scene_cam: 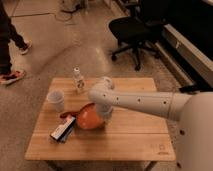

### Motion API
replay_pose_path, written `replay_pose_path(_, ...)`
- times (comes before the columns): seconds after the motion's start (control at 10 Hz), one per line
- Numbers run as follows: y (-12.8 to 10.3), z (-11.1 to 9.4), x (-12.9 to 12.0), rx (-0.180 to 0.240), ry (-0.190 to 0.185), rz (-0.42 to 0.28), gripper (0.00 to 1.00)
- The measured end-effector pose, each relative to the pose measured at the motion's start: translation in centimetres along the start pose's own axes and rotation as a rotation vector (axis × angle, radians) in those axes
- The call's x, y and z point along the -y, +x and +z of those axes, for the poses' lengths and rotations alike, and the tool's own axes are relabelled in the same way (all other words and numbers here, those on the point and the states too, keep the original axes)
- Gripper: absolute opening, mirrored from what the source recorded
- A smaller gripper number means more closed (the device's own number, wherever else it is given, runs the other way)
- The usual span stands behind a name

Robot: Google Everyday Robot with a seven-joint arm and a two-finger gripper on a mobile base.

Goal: Drag the ceramic bowl in a circle

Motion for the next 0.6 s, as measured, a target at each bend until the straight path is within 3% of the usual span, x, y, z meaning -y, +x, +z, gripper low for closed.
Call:
replay_pose_path(0.3,6.5,-0.1,-2.1,-0.059,-0.018,0.124,0.0)
replay_pose_path(0.6,11.4,0.5,-7.4,-0.091,-0.068,0.242,0.0)
